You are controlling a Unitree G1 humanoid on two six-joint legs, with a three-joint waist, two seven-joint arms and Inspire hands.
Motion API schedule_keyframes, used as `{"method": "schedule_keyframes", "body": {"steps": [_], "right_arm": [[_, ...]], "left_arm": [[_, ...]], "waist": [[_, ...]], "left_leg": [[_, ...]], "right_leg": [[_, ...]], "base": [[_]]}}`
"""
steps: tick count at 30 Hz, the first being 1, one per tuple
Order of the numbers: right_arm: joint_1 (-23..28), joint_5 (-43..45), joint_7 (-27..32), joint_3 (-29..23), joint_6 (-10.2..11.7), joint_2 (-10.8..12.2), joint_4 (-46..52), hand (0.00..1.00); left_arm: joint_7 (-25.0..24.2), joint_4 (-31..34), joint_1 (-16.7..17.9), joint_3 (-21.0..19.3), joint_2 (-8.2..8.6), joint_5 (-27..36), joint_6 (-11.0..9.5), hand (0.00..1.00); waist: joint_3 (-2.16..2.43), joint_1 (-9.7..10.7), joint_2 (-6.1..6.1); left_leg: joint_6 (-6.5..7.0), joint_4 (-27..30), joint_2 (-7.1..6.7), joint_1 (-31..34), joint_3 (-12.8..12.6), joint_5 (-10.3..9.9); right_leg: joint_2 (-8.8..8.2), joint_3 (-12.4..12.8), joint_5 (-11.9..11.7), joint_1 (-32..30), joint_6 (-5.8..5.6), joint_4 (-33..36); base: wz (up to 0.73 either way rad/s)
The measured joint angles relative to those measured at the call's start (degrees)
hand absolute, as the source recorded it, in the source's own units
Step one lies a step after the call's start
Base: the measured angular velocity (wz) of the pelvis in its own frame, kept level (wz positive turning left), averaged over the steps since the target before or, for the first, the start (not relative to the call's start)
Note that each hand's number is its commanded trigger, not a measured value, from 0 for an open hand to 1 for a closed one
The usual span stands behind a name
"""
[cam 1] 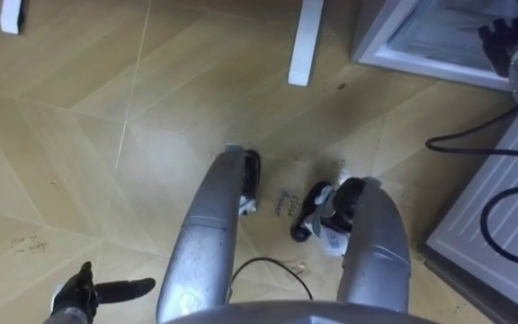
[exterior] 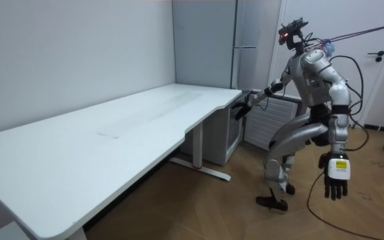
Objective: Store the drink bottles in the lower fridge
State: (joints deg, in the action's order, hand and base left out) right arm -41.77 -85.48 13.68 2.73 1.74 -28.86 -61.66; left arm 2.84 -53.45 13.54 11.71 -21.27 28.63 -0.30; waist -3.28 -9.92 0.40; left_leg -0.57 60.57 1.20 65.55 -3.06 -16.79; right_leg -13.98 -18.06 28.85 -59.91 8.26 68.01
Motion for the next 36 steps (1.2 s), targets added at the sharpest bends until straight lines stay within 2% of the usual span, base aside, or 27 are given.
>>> {"method": "schedule_keyframes", "body": {"steps": [4,9,13,16,18,24,25,26,28,32,35,36], "right_arm": [[1.5,0.6,-1.5,0.5,0.1,0.0,-1.7,0.0],[7.3,4.5,-11.0,2.8,0.1,-0.1,-3.8,0.0],[13.8,13.2,-20.1,7.6,-0.7,0.3,-6.8,0.0],[19.5,20.5,-22.9,11.2,-1.9,0.8,-7.8,0.0],[22.2,27.4,-24.8,11.6,-2.5,1.9,-8.9,0.0],[28.3,41.6,-26.2,13.2,-2.5,5.5,-11.9,0.0],[29.9,44.5,-26.3,13.9,-2.5,6.5,-11.9,0.0],[31.8,48.0,-26.4,14.0,-2.5,7.4,-11.9,0.0],[33.1,52.4,-26.3,14.2,-2.6,9.0,-12.0,0.0],[35.6,58.6,-26.4,14.1,-2.6,10.5,-12.0,0.0],[37.9,59.1,-26.4,13.8,-2.5,10.7,-11.9,0.0],[39.1,59.2,-26.4,13.1,-2.5,10.9,-11.7,0.0]], "left_arm": [[-0.1,0.3,0.0,0.0,-0.11,-0.1,0.4,0.0],[-0.8,0.6,0.3,-0.1,-0.25,-0.1,0.7,0.0],[-2.2,0.3,0.2,0.0,-0.34,0.0,1.2,0.0],[-2.5,-1.2,0.3,0.4,-0.34,0.6,1.2,0.0],[-2.7,-2.3,0.2,0.5,-0.1,1.1,1.4,0.0],[-3.6,-2.2,-0.3,0.0,0.62,0.5,1.5,0.0],[-3.6,-3.0,-0.6,0.1,1.1,0.5,1.6,0.0],[-3.6,-4.4,-1.3,0.0,2.0,0.5,1.6,0.0],[-3.6,-6.2,-1.6,-0.1,3.0,0.7,1.6,0.0],[-3.5,-6.2,-2.0,-0.2,3.75,1.0,1.5,0.0],[-3.3,-6.3,-2.0,-0.5,4.55,0.5,1.3,0.0],[-3.4,-6.7,-1.5,-0.7,4.96,0.4,1.2,0.0]], "waist": [[-0.03,-0.7,-0.74],[0.01,-1.6,-0.78],[0.18,-1.4,-1.02],[0.33,-1.5,-1.15],[0.38,-1.0,-1.22],[1.1,0.0,-1.47],[1.4,0.4,-1.71],[1.94,0.3,-1.84],[2.29,0.2,-1.83],[2.23,2.3,-1.18],[2.26,3.0,-0.37],[2.31,3.1,-0.04]], "left_leg": [[-0.09,-1.6,0.17,-3.2,0.2,0.0],[-0.27,-4.7,0.71,-8.0,0.5,0.1],[-0.21,-7.3,1.28,-12.7,1.3,0.0],[-0.39,-8.9,1.44,-15.7,1.9,-0.4],[-0.27,-9.8,1.51,-17.3,1.8,-0.6],[-0.04,-12.6,1.43,-22.6,1.1,-0.7],[-0.06,-13.7,1.56,-24.2,0.9,-0.7],[-0.08,-14.9,2.13,-26.0,0.3,-0.7],[-0.18,-16.3,2.44,-28.6,-0.5,-0.6],[-0.41,-19.3,3.11,-34.0,-1.9,-0.5],[-0.71,-22.6,3.23,-38.6,-3.1,-0.2],[-0.82,-24.0,3.39,-40.8,-3.5,-0.1]], "right_leg": [[0.19,-0.9,0.0,3.7,0.0,-1.9],[1.31,-1.9,-0.7,9.2,0.11,-6.2],[2.77,-3.5,-1.3,15.2,-0.71,-10.8],[3.75,-4.3,-1.6,19.1,-1.35,-13.8],[4.0,-4.4,-1.8,20.9,-1.68,-15.3],[4.24,-4.3,-2.1,26.0,-2.55,-18.2],[4.71,-4.0,-2.4,27.4,-2.91,-19.5],[5.25,-3.7,-2.9,29.0,-3.03,-21.0],[5.86,-3.0,-3.5,31.0,-3.05,-22.6],[6.73,-2.2,-4.2,35.6,-3.2,-25.8],[7.43,-1.2,-5.0,39.4,-3.52,-29.1],[8.16,-0.6,-5.6,41.4,-3.85,-31.1]], "base": [[0.04],[0.02],[0.08],[0.03],[0.0],[0.01],[-0.13],[-0.18],[-0.28],[-0.14],[-0.18],[-0.25]]}}
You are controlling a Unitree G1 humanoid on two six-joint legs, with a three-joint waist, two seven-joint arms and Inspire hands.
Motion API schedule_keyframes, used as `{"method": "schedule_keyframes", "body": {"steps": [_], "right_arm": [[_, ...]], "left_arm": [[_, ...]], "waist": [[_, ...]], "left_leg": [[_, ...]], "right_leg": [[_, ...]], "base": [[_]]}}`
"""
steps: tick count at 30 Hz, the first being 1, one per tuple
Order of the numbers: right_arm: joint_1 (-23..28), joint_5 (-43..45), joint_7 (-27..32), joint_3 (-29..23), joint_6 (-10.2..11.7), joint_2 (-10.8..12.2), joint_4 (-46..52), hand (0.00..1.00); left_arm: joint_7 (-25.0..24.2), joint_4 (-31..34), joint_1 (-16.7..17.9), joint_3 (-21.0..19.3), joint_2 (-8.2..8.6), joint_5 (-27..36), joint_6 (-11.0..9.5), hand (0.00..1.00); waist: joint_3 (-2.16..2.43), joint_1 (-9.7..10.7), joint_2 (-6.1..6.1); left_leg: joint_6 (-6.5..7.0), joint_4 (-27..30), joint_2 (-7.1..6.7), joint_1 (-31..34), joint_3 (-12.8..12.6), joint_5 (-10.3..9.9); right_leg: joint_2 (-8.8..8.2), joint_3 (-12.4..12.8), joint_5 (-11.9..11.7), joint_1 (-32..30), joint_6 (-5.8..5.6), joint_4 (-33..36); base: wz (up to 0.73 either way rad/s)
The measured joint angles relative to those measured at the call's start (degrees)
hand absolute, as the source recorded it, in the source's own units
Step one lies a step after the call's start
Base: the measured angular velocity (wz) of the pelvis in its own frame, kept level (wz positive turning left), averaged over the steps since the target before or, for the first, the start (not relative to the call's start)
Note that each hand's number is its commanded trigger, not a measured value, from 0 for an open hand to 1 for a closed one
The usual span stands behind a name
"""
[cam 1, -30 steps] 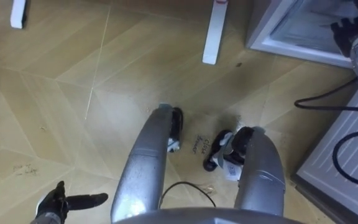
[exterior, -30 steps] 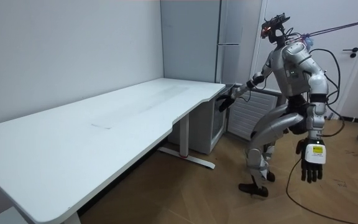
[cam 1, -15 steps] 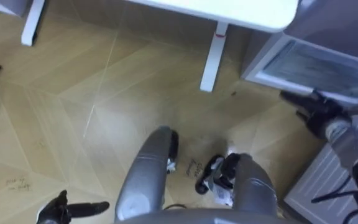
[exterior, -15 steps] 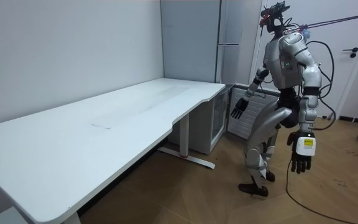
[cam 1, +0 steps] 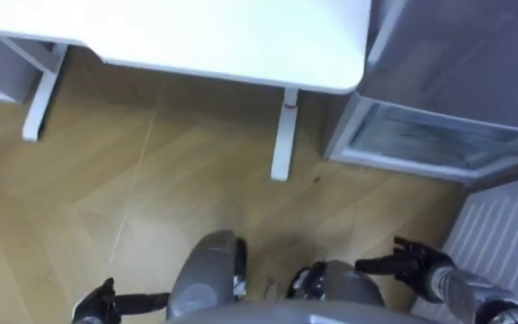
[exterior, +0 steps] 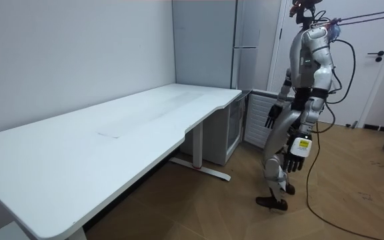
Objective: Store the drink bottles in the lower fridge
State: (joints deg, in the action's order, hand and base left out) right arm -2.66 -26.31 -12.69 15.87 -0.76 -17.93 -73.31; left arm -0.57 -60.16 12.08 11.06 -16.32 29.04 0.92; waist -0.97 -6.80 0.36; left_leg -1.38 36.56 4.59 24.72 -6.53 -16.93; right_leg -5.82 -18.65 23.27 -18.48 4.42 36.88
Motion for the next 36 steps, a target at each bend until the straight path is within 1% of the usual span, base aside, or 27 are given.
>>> {"method": "schedule_keyframes", "body": {"steps": [1,2,3,4,5,6,7,9,10,11,13,15,16,17,19,20,21,22,23,25,27,29,31,32,34,35,36], "right_arm": [[0.5,0.2,0.0,-0.8,0.0,0.3,0.0,0.0],[2.1,0.2,0.1,-2.0,0.1,1.0,0.1,0.0],[3.4,0.2,0.1,-2.1,0.1,1.2,0.3,0.0],[4.0,0.2,0.1,-2.2,0.1,1.2,0.3,0.0],[5.1,-0.1,0.2,-2.7,0.1,1.4,0.3,0.0],[6.0,-0.2,0.5,-3.6,0.0,1.9,0.5,0.0],[6.3,-0.2,0.6,-3.9,-0.1,2.1,0.5,0.0],[7.4,0.4,0.8,-4.8,-0.3,2.5,0.9,0.0],[8.2,1.2,1.0,-5.0,-0.6,2.8,1.6,0.0],[8.8,2.0,1.4,-6.1,-0.6,3.1,2.7,0.0],[9.6,2.7,2.0,-7.3,-0.6,3.9,3.2,0.0],[10.8,2.7,3.2,-8.3,-0.6,4.6,4.8,0.0],[10.8,2.7,3.5,-8.3,-0.6,4.6,4.9,0.0],[10.9,3.0,4.4,-8.5,-0.6,4.8,5.0,0.0],[10.9,4.4,5.7,-9.4,-0.6,5.0,5.1,0.0],[10.9,4.9,6.7,-10.1,-0.6,5.1,4.9,0.0],[11.1,5.6,7.7,-11.1,-0.7,5.3,4.8,0.0],[11.2,6.4,8.4,-11.6,-0.7,5.4,4.8,0.0],[11.2,8.0,9.8,-12.1,-0.7,5.7,4.8,0.0],[11.3,11.5,12.0,-13.5,-0.7,6.2,5.7,0.0],[11.9,14.3,14.5,-15.1,-1.0,6.7,7.2,0.0],[11.7,17.4,17.9,-15.6,-1.4,6.8,10.2,0.0],[10.3,20.1,20.5,-15.7,-1.4,6.8,11.5,0.0],[10.3,22.6,22.2,-16.5,-1.8,6.8,14.2,0.0],[10.3,25.5,25.0,-17.9,-1.8,6.8,19.2,0.0],[10.2,27.3,27.0,-18.7,-1.6,6.8,22.3,0.0],[10.1,28.5,27.7,-19.3,-1.5,6.9,23.9,0.0]], "left_arm": [[-0.1,-0.1,0.4,-0.2,0.2,0.0,0.0,0.0],[0.0,-0.2,1.3,-0.6,0.39,0.1,0.0,0.0],[0.1,-0.8,1.6,-0.8,0.7,0.1,0.0,0.0],[0.2,-1.1,1.8,-0.9,0.91,0.2,0.0,0.0],[0.5,-1.8,2.0,-1.8,1.53,0.1,0.1,0.0],[0.8,-1.8,2.2,-2.2,1.87,0.1,0.1,0.0],[1.0,-1.7,2.2,-2.2,1.95,0.1,0.2,0.0],[1.2,-1.7,2.3,-3.2,2.27,0.0,0.3,0.0],[1.2,-1.7,2.6,-4.0,2.5,-0.9,0.4,0.0],[1.2,-1.6,2.7,-4.4,2.58,-1.8,0.4,0.0],[1.2,-1.6,2.9,-5.2,2.58,-3.6,0.5,0.0],[1.7,-0.4,3.1,-6.7,2.71,-4.0,0.7,0.0],[1.9,0.0,3.2,-6.9,2.71,-4.0,0.8,0.0],[2.4,0.6,3.3,-7.7,2.98,-4.1,0.8,0.0],[2.9,0.5,3.3,-9.4,3.64,-4.9,0.8,0.0],[3.1,0.5,3.3,-10.4,4.04,-5.0,1.0,0.0],[3.5,0.3,3.3,-11.1,4.32,-5.1,1.2,0.0],[3.8,0.0,3.3,-11.1,4.33,-5.5,1.2,0.0],[4.2,-0.5,3.2,-11.2,4.34,-6.5,1.3,0.0],[4.6,-0.6,3.3,-11.4,4.47,-7.6,1.5,0.0],[4.9,-0.4,3.3,-11.5,4.62,-8.4,1.6,0.0],[5.0,-0.4,3.2,-12.0,4.61,-9.0,1.7,0.0],[5.1,-0.5,3.1,-12.1,4.61,-9.1,1.7,0.0],[5.1,-0.5,2.7,-12.1,4.63,-9.8,1.7,0.0],[5.1,-0.5,2.3,-12.3,4.63,-11.0,1.7,0.0],[5.1,-0.5,2.0,-12.6,4.66,-11.3,1.6,0.0],[5.1,-0.5,2.0,-12.9,4.72,-11.4,1.6,0.0]], "waist": [[0.12,0.2,0.09],[0.47,0.8,0.76],[0.68,1.1,1.07],[0.71,1.3,1.12],[0.72,1.6,1.07],[1.03,2.0,1.1],[1.0,2.1,1.27],[0.99,2.3,1.28],[0.89,2.4,1.29],[0.88,2.7,1.61],[0.52,3.6,1.99],[0.58,3.9,2.11],[0.55,4.0,2.07],[0.51,4.0,2.08],[0.58,4.8,2.15],[0.67,5.0,1.97],[0.43,5.0,1.82],[0.32,5.0,1.68],[0.39,5.0,1.76],[0.38,5.3,1.5],[0.49,5.7,1.23],[0.51,5.8,1.3],[0.55,6.6,1.42],[0.71,6.7,1.62],[0.59,7.0,1.82],[0.57,7.4,1.87],[0.57,7.6,1.9]], "left_leg": [[-0.06,-0.8,0.05,-1.2,-0.2,0.0],[-0.26,-2.9,-0.02,-3.7,-0.9,0.2],[-0.37,-4.6,0.0,-6.4,-1.4,0.5],[-0.38,-5.5,-0.01,-7.5,-1.5,0.6],[-0.4,-7.3,-0.03,-9.6,-1.6,0.8],[-0.36,-9.0,-0.24,-11.4,-1.8,1.0],[-0.32,-9.8,-0.34,-12.3,-2.0,1.1],[-0.28,-11.8,-0.42,-14.8,-2.9,1.1],[-0.28,-13.1,-0.6,-16.4,-3.1,1.1],[-0.28,-14.4,-0.96,-17.8,-3.0,1.1],[-0.27,-15.9,-1.41,-19.7,-3.1,1.1],[-0.27,-17.2,-1.54,-21.5,-3.0,1.1],[-0.27,-17.5,-1.54,-21.8,-3.0,1.1],[-0.27,-18.3,-1.57,-22.7,-2.9,1.1],[-0.27,-19.7,-1.88,-23.9,-2.8,1.1],[-0.26,-20.6,-2.06,-25.0,-2.8,1.1],[-0.26,-21.6,-2.22,-26.4,-2.7,1.1],[-0.26,-21.9,-2.3,-27.0,-2.7,1.1],[-0.25,-22.1,-2.35,-27.8,-2.6,1.1],[-0.25,-22.2,-2.35,-28.7,-2.7,1.1],[-0.25,-22.7,-2.48,-29.7,-2.8,1.1],[-0.2,-23.4,-2.67,-30.4,-2.8,1.2],[-0.07,-23.4,-2.85,-30.4,-2.8,1.2],[-0.02,-23.3,-2.91,-30.4,-2.8,1.3],[0.17,-23.4,-2.97,-30.5,-2.8,1.4],[0.2,-23.3,-2.98,-30.6,-2.8,1.4],[0.25,-23.3,-2.98,-30.6,-2.8,1.4]], "right_leg": [[0.19,0.0,-0.2,1.1,-0.04,-1.0],[0.51,0.4,-0.7,3.2,-0.32,-3.2],[1.16,1.0,-1.5,5.7,-0.72,-5.8],[1.45,1.1,-2.0,6.9,-0.88,-7.2],[2.03,1.4,-3.0,9.1,-1.17,-10.1],[2.27,1.4,-3.7,11.1,-1.51,-12.4],[2.38,1.5,-4.0,12.0,-1.7,-13.3],[2.92,2.6,-5.0,14.3,-2.2,-16.0],[3.09,2.9,-5.6,15.8,-2.46,-17.7],[3.13,3.0,-5.9,17.3,-2.75,-19.3],[3.04,3.1,-6.1,19.0,-3.11,-20.6],[3.23,3.6,-6.8,20.4,-3.51,-21.5],[3.31,3.7,-7.0,20.6,-3.59,-21.7],[3.47,4.0,-7.5,21.4,-3.66,-22.7],[3.84,4.3,-7.8,22.5,-3.8,-24.1],[3.87,4.8,-7.9,23.1,-3.98,-24.5],[3.95,5.5,-8.2,24.0,-4.21,-25.1],[3.99,5.9,-8.3,24.4,-4.22,-25.4],[4.0,6.1,-8.5,25.1,-4.38,-25.5],[4.09,6.1,-9.1,26.2,-4.55,-26.2],[4.05,6.5,-9.3,26.8,-4.67,-26.3],[3.97,7.1,-9.3,26.7,-4.69,-26.3],[3.82,7.1,-9.3,26.6,-4.7,-26.2],[3.77,7.2,-9.3,26.5,-4.75,-26.3],[3.74,7.5,-9.4,26.4,-4.88,-26.3],[3.74,7.5,-9.4,26.4,-4.88,-26.3],[3.74,7.5,-9.4,26.4,-4.88,-26.3]], "base": [[-0.24],[-0.22],[-0.23],[-0.21],[-0.16],[-0.12],[-0.13],[-0.22],[-0.24],[-0.15],[-0.05],[-0.15],[-0.18],[-0.16],[-0.13],[-0.2],[-0.26],[-0.29],[-0.21],[-0.12],[-0.09],[-0.17],[-0.13],[-0.11],[-0.1],[-0.05],[-0.04]]}}
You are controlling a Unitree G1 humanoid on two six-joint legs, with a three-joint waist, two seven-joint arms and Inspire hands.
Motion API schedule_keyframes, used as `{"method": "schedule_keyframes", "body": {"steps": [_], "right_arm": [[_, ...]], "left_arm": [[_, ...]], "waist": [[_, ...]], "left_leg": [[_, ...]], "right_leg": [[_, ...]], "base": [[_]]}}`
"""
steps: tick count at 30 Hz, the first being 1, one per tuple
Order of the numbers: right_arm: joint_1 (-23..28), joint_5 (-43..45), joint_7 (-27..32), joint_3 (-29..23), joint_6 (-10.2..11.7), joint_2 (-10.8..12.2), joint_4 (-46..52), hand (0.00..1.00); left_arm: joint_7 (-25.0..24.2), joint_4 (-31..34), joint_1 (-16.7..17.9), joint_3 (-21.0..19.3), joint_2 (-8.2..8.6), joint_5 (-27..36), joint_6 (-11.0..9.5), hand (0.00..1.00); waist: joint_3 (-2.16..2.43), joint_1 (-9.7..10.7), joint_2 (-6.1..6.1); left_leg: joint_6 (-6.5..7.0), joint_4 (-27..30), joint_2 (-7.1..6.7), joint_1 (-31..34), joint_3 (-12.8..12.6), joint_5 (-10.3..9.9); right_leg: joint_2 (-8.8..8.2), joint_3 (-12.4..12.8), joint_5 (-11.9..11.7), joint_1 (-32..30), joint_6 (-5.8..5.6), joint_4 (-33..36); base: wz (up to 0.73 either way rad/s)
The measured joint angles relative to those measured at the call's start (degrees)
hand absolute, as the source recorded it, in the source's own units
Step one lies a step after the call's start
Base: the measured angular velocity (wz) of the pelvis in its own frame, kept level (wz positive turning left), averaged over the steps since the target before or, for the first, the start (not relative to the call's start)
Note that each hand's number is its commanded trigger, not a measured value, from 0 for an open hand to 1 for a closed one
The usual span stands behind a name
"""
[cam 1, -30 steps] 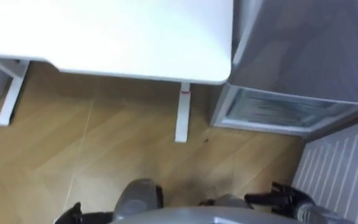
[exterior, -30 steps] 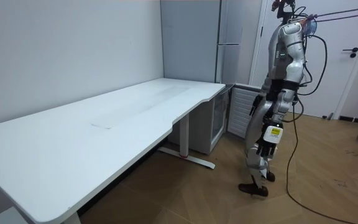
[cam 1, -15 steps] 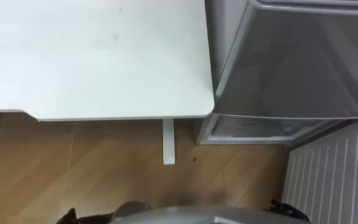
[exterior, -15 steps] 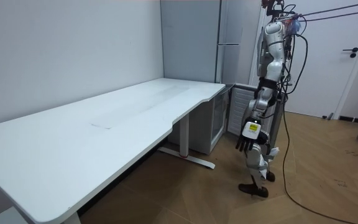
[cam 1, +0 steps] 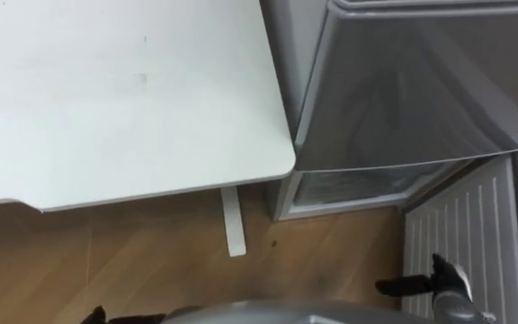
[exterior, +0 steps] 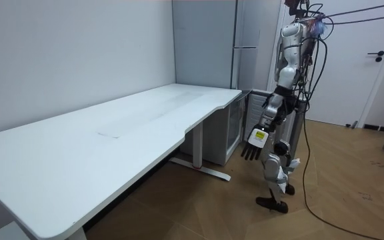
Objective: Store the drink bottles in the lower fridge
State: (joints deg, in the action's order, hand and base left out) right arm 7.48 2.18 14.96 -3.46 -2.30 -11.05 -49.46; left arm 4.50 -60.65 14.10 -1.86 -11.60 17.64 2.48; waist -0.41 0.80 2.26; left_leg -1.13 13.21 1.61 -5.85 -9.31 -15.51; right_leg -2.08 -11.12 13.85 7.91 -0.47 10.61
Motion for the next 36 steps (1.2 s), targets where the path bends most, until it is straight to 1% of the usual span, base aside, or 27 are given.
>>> {"method": "schedule_keyframes", "body": {"steps": [2,3,4,5,6,7,8,10,12,15,18,19,20,24,25,26,28,29,30,31,32,33,36], "right_arm": [[0.9,5.3,2.9,-2.3,0.0,0.0,8.4,0.0],[1.0,6.5,3.7,-2.5,0.0,0.0,10.5,0.0],[1.7,8.6,5.5,-2.8,0.2,0.0,14.9,0.0],[3.2,10.8,6.9,-2.8,0.2,0.0,20.8,0.0],[3.8,12.1,7.5,-2.8,0.3,0.0,23.5,0.0],[4.3,14.8,8.8,-2.8,1.0,-0.1,27.2,0.0],[4.4,18.0,10.2,-2.8,1.8,-0.1,29.4,0.0],[5.3,20.6,11.8,-2.9,2.4,-0.2,32.4,0.0],[7.3,20.9,13.5,-3.0,2.5,-0.2,35.9,0.0],[7.7,20.7,16.1,-3.5,2.8,-0.2,37.1,0.0],[7.7,20.6,17.5,-4.9,2.9,-0.2,38.3,0.0],[7.7,20.6,18.6,-5.6,3.2,-0.2,39.4,0.0],[7.7,20.5,19.8,-6.3,4.0,-0.2,40.1,0.0],[7.7,17.4,23.1,-7.6,5.4,-0.5,40.5,0.0],[7.7,16.5,23.5,-7.6,5.5,-0.5,40.3,0.0],[7.7,15.5,23.9,-7.7,5.6,-0.5,39.2,0.0],[7.7,13.8,23.9,-8.4,5.9,-0.5,36.2,0.0],[7.8,11.4,23.8,-9.6,6.0,-0.5,33.7,0.0],[8.1,8.3,23.6,-10.9,5.9,-0.5,32.0,0.0],[8.3,6.8,23.6,-11.5,5.9,-0.5,31.4,0.0],[8.2,4.6,23.5,-13.0,5.9,-0.5,29.9,0.0],[8.3,2.3,23.5,-14.9,5.9,-0.5,28.6,0.0],[8.1,-3.7,23.7,-18.4,5.9,-1.0,24.9,0.0]], "left_arm": [[0.0,0.1,0.4,-0.4,0.11,-1.1,0.0,0.0],[0.0,0.1,0.3,-0.3,0.11,-1.1,0.0,0.0],[0.0,-0.1,0.4,-0.2,0.14,-1.0,-0.1,0.0],[0.0,-0.1,0.4,-0.3,0.32,-1.2,-0.1,0.0],[0.0,-0.2,0.5,-0.3,0.42,-1.5,-0.1,0.0],[0.0,-0.8,0.7,-0.4,0.57,-1.5,-0.3,0.0],[0.1,-1.3,0.6,-0.4,0.62,-1.5,-0.3,0.0],[0.1,-1.3,0.6,-0.4,0.76,-1.5,-0.4,0.0],[0.0,-1.2,0.8,-0.4,0.82,-1.4,-0.4,0.0],[-0.1,-1.2,0.9,-0.4,0.97,-1.4,-0.4,0.0],[-0.1,-1.2,1.2,-0.4,0.97,-1.4,-0.5,0.0],[-0.1,-1.2,1.2,-0.6,0.96,-1.4,-0.6,0.0],[-0.1,-1.2,1.2,-1.0,0.95,-1.4,-0.8,0.0],[-0.2,-1.2,1.1,-1.9,0.94,-1.5,-1.4,0.0],[-0.2,-1.2,1.1,-1.9,0.95,-1.5,-1.4,0.0],[-0.2,-1.1,1.2,-1.9,0.95,-1.6,-1.4,0.0],[-0.2,-1.1,1.2,-2.2,0.94,-2.2,-1.4,0.0],[-0.2,-1.1,1.2,-2.6,0.89,-2.1,-1.4,0.0],[-0.3,-1.1,1.2,-2.6,0.84,-2.1,-1.4,0.0],[-0.4,-1.1,1.2,-2.6,0.82,-2.2,-1.4,0.0],[-0.6,-1.2,1.1,-2.9,0.82,-2.7,-1.4,0.0],[-1.2,-1.1,1.1,-3.7,0.79,-4.0,-1.4,0.0],[-1.4,-0.8,1.0,-5.5,0.67,-4.6,-1.3,0.0]], "waist": [[0.02,0.7,-0.09],[0.06,0.9,-0.16],[0.15,1.2,-0.26],[0.23,1.1,-0.31],[0.26,1.1,-0.32],[0.38,0.9,-0.41],[0.67,1.0,-0.34],[0.93,1.0,-0.07],[0.99,1.2,0.23],[1.04,1.9,0.4],[1.08,2.0,0.28],[1.03,2.1,0.2],[1.05,2.2,-0.03],[0.83,2.7,0.1],[0.83,2.9,0.07],[0.88,3.6,-0.02],[0.77,4.0,0.26],[0.85,4.3,0.16],[0.68,4.5,0.16],[0.76,4.5,0.5],[0.55,5.0,0.62],[0.52,5.3,0.46],[0.58,5.5,0.54]], "left_leg": [[0.29,0.0,-0.02,0.0,0.0,0.2],[0.37,0.0,-0.01,0.1,0.0,0.2],[0.46,0.0,0.04,0.2,0.0,0.3],[0.53,0.1,0.1,0.3,-0.1,0.3],[0.54,0.1,0.14,0.4,-0.2,0.3],[0.54,0.2,0.25,0.4,-0.6,0.3],[0.54,0.2,0.35,0.4,-1.3,0.3],[0.62,0.2,0.34,0.4,-1.8,0.4],[0.71,0.2,0.32,0.2,-2.4,0.4],[0.74,0.1,0.35,0.2,-3.2,0.5],[0.74,-0.1,0.46,0.2,-4.1,0.5],[0.74,-0.3,0.6,0.2,-4.5,0.5],[0.74,-0.5,0.65,0.1,-4.7,0.5],[0.74,-0.6,0.65,-0.2,-4.7,0.5],[0.74,-0.6,0.65,-0.1,-4.7,0.5],[0.74,-0.6,0.65,0.0,-4.7,0.5],[0.74,-0.6,0.65,0.1,-4.7,0.5],[0.74,-0.6,0.65,0.2,-4.7,0.5],[0.74,-0.5,0.63,0.2,-4.6,0.5],[0.74,-0.5,0.63,0.2,-4.6,0.5],[0.74,-0.5,0.62,0.3,-4.6,0.5],[0.74,-0.5,0.62,0.5,-4.7,0.5],[0.75,-0.5,0.67,0.9,-4.7,0.5]], "right_leg": [[0.02,0.3,0.0,-0.2,0.03,0.0],[0.03,0.3,0.0,-0.3,0.06,0.1],[0.08,0.3,-0.1,-0.5,0.15,0.3],[0.16,0.6,-0.2,-0.8,0.22,0.3],[0.22,0.9,-0.3,-1.0,0.24,0.4],[0.3,1.6,-0.3,-1.3,0.28,0.7],[0.31,2.0,-0.3,-1.6,0.27,1.1],[0.3,2.9,-0.3,-2.0,0.22,1.1],[0.27,3.3,-0.3,-2.0,0.13,1.1],[0.33,4.0,-0.5,-2.4,-0.04,1.1],[0.41,4.7,-0.8,-2.9,-0.08,1.2],[0.52,5.0,-1.1,-3.0,-0.06,1.2],[0.59,5.2,-1.2,-3.1,-0.04,1.1],[0.63,5.3,-1.2,-3.1,-0.01,1.2],[0.63,5.3,-1.2,-3.1,-0.01,1.2],[0.59,5.1,-1.2,-3.1,-0.01,1.2],[0.6,5.0,-1.2,-3.2,-0.02,1.2],[0.58,4.9,-1.2,-3.2,-0.03,1.2],[0.55,4.9,-1.2,-3.2,-0.04,1.2],[0.53,4.9,-1.2,-3.2,-0.04,1.2],[0.52,4.9,-1.2,-3.2,-0.05,1.2],[0.52,4.9,-1.2,-3.3,-0.05,1.2],[0.54,5.0,-1.2,-3.5,-0.03,1.1]], "base": [[-0.06],[-0.05],[-0.05],[-0.08],[-0.18],[-0.21],[-0.21],[-0.14],[-0.12],[-0.14],[-0.17],[-0.18],[-0.13],[-0.05],[0.04],[0.09],[0.05],[0.0],[0.0],[0.0],[0.0],[0.0],[0.0]]}}
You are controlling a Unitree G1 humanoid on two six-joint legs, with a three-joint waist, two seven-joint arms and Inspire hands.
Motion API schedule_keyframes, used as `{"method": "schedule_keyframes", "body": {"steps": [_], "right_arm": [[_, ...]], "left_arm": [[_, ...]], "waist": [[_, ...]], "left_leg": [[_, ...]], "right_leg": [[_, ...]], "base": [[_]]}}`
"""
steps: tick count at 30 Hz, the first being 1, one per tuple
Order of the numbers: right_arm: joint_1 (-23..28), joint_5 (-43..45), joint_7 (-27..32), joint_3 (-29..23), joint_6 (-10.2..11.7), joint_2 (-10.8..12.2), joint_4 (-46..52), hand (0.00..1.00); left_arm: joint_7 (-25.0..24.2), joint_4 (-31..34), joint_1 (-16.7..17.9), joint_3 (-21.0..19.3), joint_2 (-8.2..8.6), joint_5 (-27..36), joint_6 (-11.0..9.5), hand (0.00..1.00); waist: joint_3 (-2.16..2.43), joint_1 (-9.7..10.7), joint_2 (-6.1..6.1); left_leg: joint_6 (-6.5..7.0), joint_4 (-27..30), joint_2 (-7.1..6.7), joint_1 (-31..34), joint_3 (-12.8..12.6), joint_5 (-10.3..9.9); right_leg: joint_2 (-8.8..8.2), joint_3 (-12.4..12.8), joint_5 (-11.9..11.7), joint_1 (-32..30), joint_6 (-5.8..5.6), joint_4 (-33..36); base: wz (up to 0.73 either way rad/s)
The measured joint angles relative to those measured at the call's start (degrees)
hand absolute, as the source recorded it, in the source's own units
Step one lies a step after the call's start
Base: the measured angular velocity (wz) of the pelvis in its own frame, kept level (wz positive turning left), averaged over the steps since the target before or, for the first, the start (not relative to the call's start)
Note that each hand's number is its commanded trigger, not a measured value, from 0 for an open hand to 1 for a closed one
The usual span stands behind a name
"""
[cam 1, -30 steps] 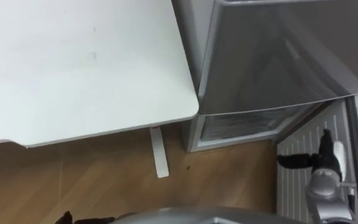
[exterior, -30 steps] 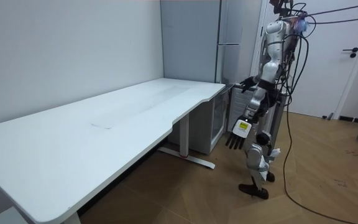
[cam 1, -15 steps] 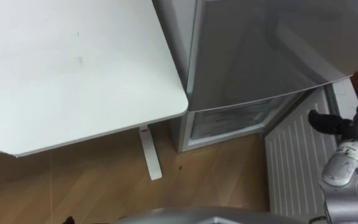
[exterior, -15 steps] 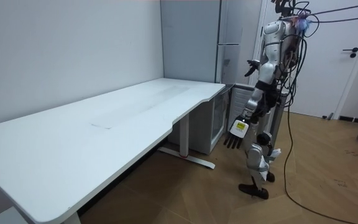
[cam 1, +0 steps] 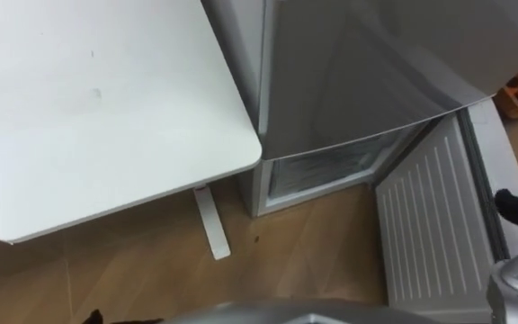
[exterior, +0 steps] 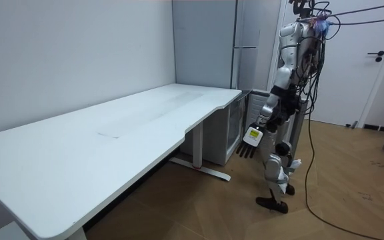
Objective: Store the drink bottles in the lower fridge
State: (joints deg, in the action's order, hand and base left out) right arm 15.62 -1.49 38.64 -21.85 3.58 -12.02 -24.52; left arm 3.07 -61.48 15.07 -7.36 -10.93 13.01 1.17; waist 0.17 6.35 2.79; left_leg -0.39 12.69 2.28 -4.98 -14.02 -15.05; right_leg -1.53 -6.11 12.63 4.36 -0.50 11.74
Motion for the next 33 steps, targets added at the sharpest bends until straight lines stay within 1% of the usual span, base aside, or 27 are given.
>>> {"method": "schedule_keyframes", "body": {"steps": [1,2,3,4,6,7,8,10,12,14,17,19,22,23,24,25,27,31,33], "right_arm": [[0.0,-3.0,0.2,-1.0,-0.2,-0.8,-2.4,0.0],[0.0,-5.7,0.3,-1.7,-0.9,-1.7,-4.1,0.0],[0.0,-8.6,0.6,-2.7,-1.5,-2.0,-4.6,0.0],[0.0,-10.4,0.6,-3.2,-1.7,-2.1,-5.0,0.0],[-1.3,-15.6,0.2,-5.4,-1.9,-3.3,-10.3,0.0],[-1.7,-16.6,-0.1,-5.8,-1.9,-3.7,-12.0,0.0],[-2.5,-18.4,-0.8,-7.1,-2.0,-4.2,-14.9,0.0],[-3.1,-20.1,-1.9,-9.0,-2.4,-4.4,-17.6,0.0],[-3.2,-23.9,-3.3,-9.4,-2.7,-5.1,-21.1,0.0],[-3.2,-25.9,-4.4,-9.4,-3.6,-5.6,-23.5,0.0],[-3.6,-29.0,-6.6,-10.2,-3.8,-5.7,-26.7,0.0],[-3.8,-31.5,-8.6,-11.3,-3.6,-5.8,-29.5,0.0],[-3.8,-36.3,-12.1,-11.5,-3.7,-5.9,-32.0,0.0],[-3.7,-37.2,-13.5,-11.5,-3.7,-5.9,-32.9,0.0],[-3.7,-37.4,-14.0,-11.5,-3.7,-5.8,-33.4,0.0],[-3.7,-37.8,-15.1,-11.4,-3.6,-5.8,-34.3,0.0],[-3.3,-39.8,-17.7,-11.0,-3.2,-5.7,-35.9,0.0],[-2.6,-41.3,-21.1,-10.4,-2.9,-5.6,-36.2,0.0],[-2.2,-41.0,-22.7,-9.5,-2.2,-5.3,-35.9,0.0]], "left_arm": [[-0.1,0.3,0.0,-0.4,0.0,-0.2,0.1,0.0],[-0.1,0.8,0.3,-0.5,0.0,-0.2,0.2,0.0],[-0.1,1.5,0.8,-0.7,0.0,-0.2,0.3,0.0],[-0.1,1.8,0.8,-1.0,-0.01,-0.2,0.5,0.0],[-0.3,2.0,1.3,-2.1,-0.33,-0.3,0.8,0.0],[-0.4,2.0,1.4,-2.3,-0.44,-0.3,0.8,0.0],[-0.9,2.0,1.7,-3.3,-0.43,-0.8,1.0,0.0],[-1.5,2.1,2.4,-4.5,-0.51,-1.5,1.0,0.0],[-1.6,2.1,2.7,-6.2,-0.63,-1.5,1.5,0.0],[-1.6,2.1,2.7,-6.2,-0.99,-1.5,1.5,0.0],[-2.1,2.1,2.7,-6.3,-1.47,-1.5,1.9,0.0],[-2.5,2.1,2.9,-6.3,-1.59,-1.5,2.3,0.0],[-2.6,2.1,3.1,-6.1,-1.6,-1.5,2.7,0.0],[-2.6,2.1,3.3,-6.0,-1.58,-1.5,2.7,0.0],[-2.6,2.1,3.5,-5.9,-1.57,-1.5,2.8,0.0],[-2.6,2.0,3.7,-5.9,-1.57,-1.5,3.0,0.0],[-2.6,1.7,3.9,-5.9,-1.57,-1.6,3.3,0.0],[-2.5,1.7,4.2,-5.8,-1.58,-2.6,3.5,0.0],[-2.2,1.7,4.0,-5.4,-1.58,-4.1,3.6,0.0]], "waist": [[0.03,0.0,0.06],[0.0,0.0,0.11],[0.01,0.1,0.14],[0.03,0.3,0.21],[0.06,0.7,0.56],[0.05,0.7,0.61],[0.03,0.7,0.64],[0.02,1.0,0.63],[0.01,1.2,0.59],[0.0,1.1,0.62],[-0.01,1.3,0.72],[-0.15,1.5,0.8],[-0.2,1.4,1.59],[-0.15,1.3,1.65],[-0.1,1.3,1.62],[0.04,1.2,1.41],[0.09,1.0,1.32],[0.08,1.0,0.97],[0.07,1.1,0.75]], "left_leg": [[0.05,0.0,-0.03,0.3,-0.1,0.0],[0.14,0.0,-0.06,0.4,-0.3,0.1],[0.14,0.0,-0.07,0.4,-0.4,0.1],[0.14,0.0,-0.08,0.3,-0.3,0.1],[0.14,0.0,-0.06,0.1,-0.3,0.1],[0.14,0.0,-0.04,0.0,-0.2,0.1],[0.14,0.0,-0.01,-0.3,-0.3,0.1],[0.14,0.0,0.02,-0.5,-0.3,0.1],[0.14,-0.1,0.02,-0.7,-0.2,0.1],[0.14,-0.2,-0.02,-0.7,-0.3,0.1],[0.14,-0.1,-0.09,-0.6,0.1,0.1],[0.14,0.0,-0.08,-0.7,0.2,0.1],[0.14,0.1,-0.01,-0.8,0.3,0.1],[0.14,0.1,0.0,-0.8,0.5,0.1],[0.14,0.1,0.01,-0.7,0.6,0.1],[0.14,0.1,0.02,-0.8,0.7,0.1],[0.14,0.0,0.15,-0.8,0.8,0.1],[0.16,-0.1,0.24,-1.5,1.2,0.0],[0.21,-0.4,0.2,-1.4,1.8,-0.2]], "right_leg": [[-0.01,0.1,0.0,-0.3,-0.01,0.1],[-0.02,0.3,0.0,-0.5,-0.01,0.1],[0.0,0.5,0.0,-0.6,-0.01,0.1],[0.0,0.6,0.0,-0.5,-0.01,0.0],[0.1,1.0,0.0,-0.4,-0.06,-0.1],[0.13,1.1,-0.1,-0.4,-0.04,0.0],[0.17,1.3,-0.2,-0.4,0.0,0.0],[0.21,1.3,-0.2,-0.3,0.0,0.1],[0.2,1.4,-0.2,-0.2,0.01,0.0],[0.16,1.5,-0.2,-0.3,0.0,0.0],[0.12,1.3,-0.2,-0.2,-0.01,-0.2],[0.12,1.2,-0.1,0.1,-0.02,-0.2],[0.21,1.3,-0.1,0.4,-0.01,-0.2],[0.25,1.3,-0.1,0.5,0.0,-0.2],[0.27,1.3,-0.1,0.5,0.0,-0.2],[0.34,1.4,-0.2,0.6,0.01,-0.4],[0.52,1.4,-0.6,0.9,0.11,-1.1],[0.65,1.0,-0.8,1.7,0.16,-1.1],[0.69,1.0,-0.8,1.6,0.19,-1.0]], "base": [[-0.04],[-0.08],[-0.08],[-0.04],[0.0],[-0.06],[-0.11],[-0.09],[-0.02],[0.0],[0.0],[0.05],[0.06],[0.0],[0.0],[0.0],[-0.02],[-0.02],[0.0]]}}
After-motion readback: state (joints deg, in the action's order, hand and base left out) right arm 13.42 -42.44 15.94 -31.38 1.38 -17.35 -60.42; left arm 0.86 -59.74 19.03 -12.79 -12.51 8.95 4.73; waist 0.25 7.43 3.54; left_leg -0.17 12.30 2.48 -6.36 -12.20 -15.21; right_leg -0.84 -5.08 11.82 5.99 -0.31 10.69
